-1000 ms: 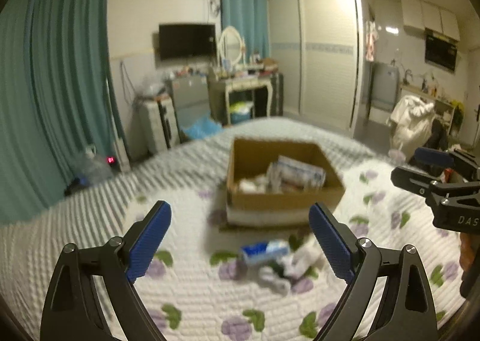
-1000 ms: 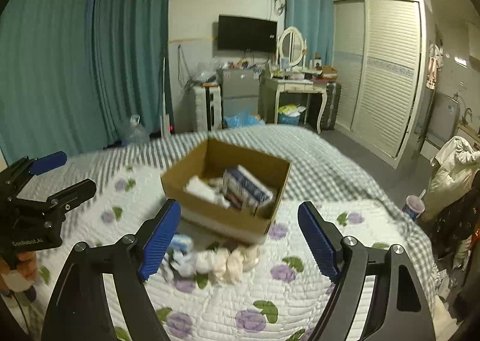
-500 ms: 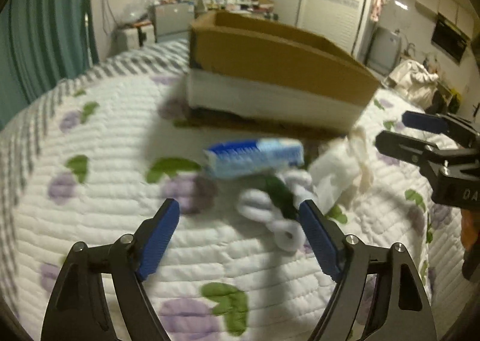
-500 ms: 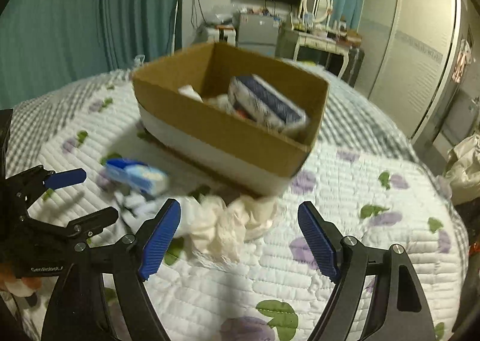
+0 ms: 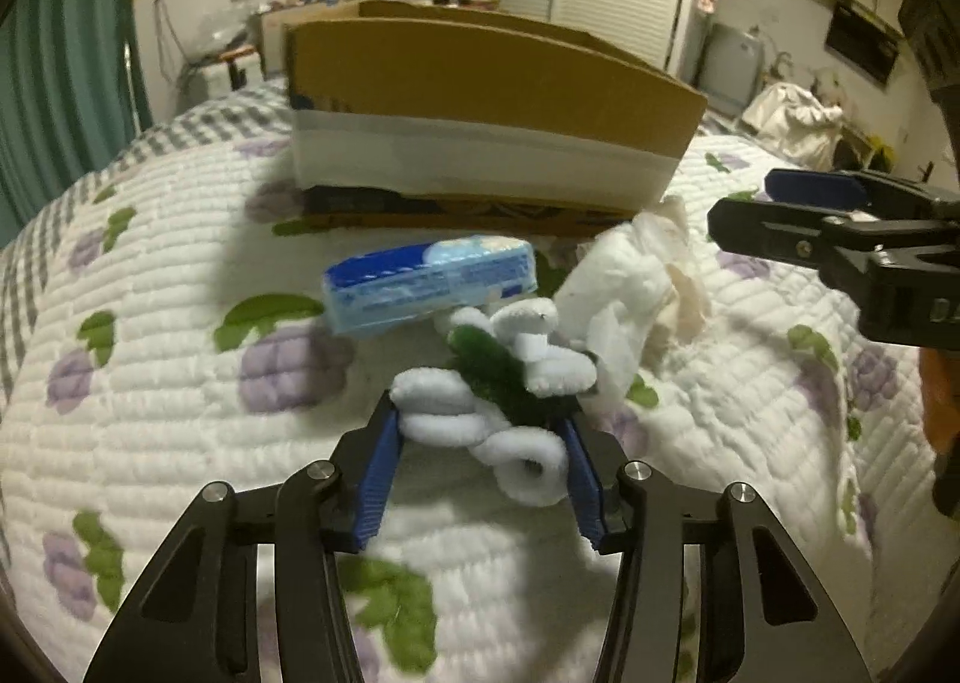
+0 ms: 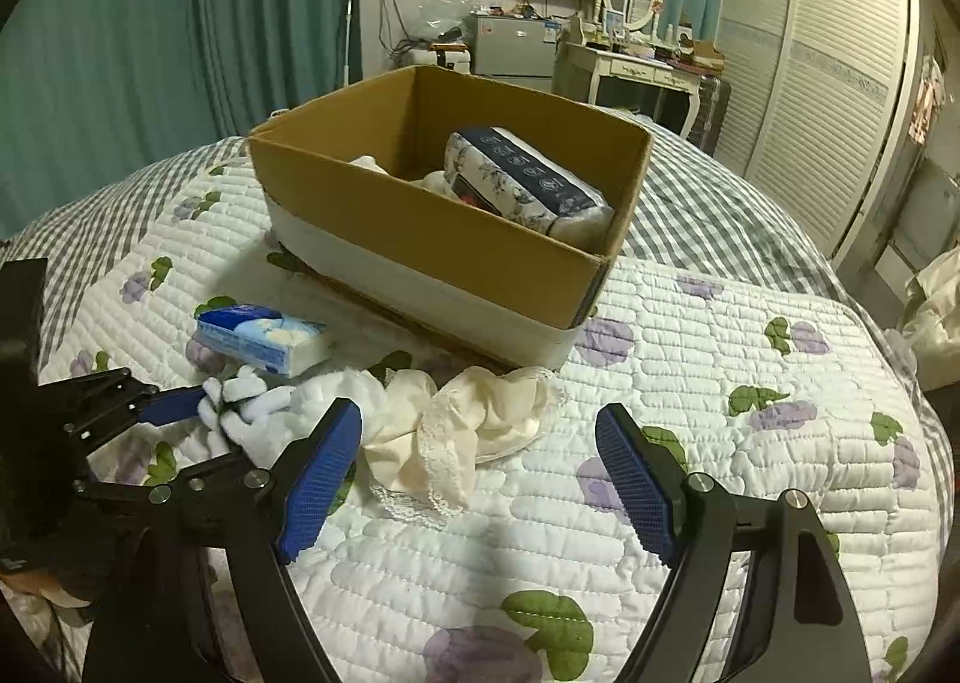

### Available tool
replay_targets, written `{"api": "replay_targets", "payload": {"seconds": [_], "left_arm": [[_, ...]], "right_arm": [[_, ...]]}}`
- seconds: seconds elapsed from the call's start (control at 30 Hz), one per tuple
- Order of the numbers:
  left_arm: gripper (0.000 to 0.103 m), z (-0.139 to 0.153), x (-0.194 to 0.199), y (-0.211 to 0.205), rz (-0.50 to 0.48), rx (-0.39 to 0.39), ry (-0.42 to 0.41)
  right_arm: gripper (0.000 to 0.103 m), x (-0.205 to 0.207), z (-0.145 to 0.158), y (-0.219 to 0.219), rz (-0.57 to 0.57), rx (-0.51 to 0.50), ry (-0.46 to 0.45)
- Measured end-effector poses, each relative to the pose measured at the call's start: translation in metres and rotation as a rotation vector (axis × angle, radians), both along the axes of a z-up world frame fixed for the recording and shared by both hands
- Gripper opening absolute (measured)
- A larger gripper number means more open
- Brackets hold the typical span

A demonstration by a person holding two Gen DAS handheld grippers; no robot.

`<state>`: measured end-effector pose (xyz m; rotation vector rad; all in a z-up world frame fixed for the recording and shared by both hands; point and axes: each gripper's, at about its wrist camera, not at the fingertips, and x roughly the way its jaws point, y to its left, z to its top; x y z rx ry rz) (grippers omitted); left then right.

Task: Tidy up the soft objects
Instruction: 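Grasp the white fuzzy toy with the left tool while the right tool grasps a white sock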

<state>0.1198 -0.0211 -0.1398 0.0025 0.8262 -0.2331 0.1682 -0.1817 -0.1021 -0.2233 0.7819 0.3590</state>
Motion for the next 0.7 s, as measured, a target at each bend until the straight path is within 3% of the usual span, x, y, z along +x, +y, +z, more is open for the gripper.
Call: {"api": "replay_targets", "payload": {"seconds": [0.17,0.47,0.53,0.6,0.7], "left_arm": [[0.049,0.013,-0.02,0.016,0.037,0.013,-0.015],[0.049,0.032,-0.018,0.059,0.146,-0.009,-0.063],[0.049,0.032,-0.015,0.069,0.174,0.0,-0.068],[0.049,0.031,-0.011,0.077,0.195,-0.007,-0.062],[0.049,0.03,-0.008,0.083,0.209,-0.028,-0.053]], "right_arm": [[0.081,-0.012,0.006,0.012,0.041,-0.015,-0.019],[0.08,-0.021,-0.005,0.052,0.132,-0.039,0.009],[0.072,-0.02,-0.014,0.065,0.155,-0.048,0.034],[0.057,-0.018,-0.023,0.074,0.175,-0.064,0.06],[0.055,-0.016,-0.032,0.088,0.203,-0.077,0.08]]}}
